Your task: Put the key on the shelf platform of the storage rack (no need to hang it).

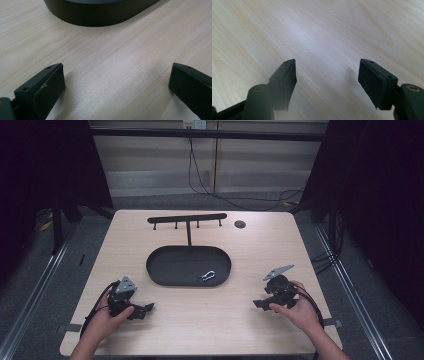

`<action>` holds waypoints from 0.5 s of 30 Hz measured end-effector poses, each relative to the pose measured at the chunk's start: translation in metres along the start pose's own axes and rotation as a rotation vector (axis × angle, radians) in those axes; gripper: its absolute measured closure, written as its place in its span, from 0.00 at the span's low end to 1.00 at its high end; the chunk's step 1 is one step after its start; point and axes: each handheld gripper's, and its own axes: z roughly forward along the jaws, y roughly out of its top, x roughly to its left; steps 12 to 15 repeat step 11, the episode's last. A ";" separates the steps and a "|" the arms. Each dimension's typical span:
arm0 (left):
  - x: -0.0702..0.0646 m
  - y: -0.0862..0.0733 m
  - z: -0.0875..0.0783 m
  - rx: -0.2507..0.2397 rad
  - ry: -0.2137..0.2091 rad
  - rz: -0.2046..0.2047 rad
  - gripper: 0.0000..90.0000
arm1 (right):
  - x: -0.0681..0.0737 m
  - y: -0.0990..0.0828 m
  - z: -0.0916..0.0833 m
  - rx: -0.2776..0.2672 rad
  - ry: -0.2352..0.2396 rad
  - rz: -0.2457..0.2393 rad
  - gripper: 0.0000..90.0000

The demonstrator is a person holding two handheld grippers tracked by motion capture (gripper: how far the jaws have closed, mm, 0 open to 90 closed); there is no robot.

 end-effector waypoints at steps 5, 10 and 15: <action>0.000 0.000 0.000 0.000 0.000 -0.001 0.00 | -0.001 -0.003 0.001 0.013 -0.002 0.004 0.34; 0.000 0.000 0.000 -0.001 0.000 -0.002 0.00 | 0.001 -0.002 0.002 0.004 -0.006 -0.012 0.35; 0.000 0.000 0.000 -0.001 0.000 -0.002 0.00 | 0.001 -0.002 0.002 0.004 -0.006 -0.012 0.35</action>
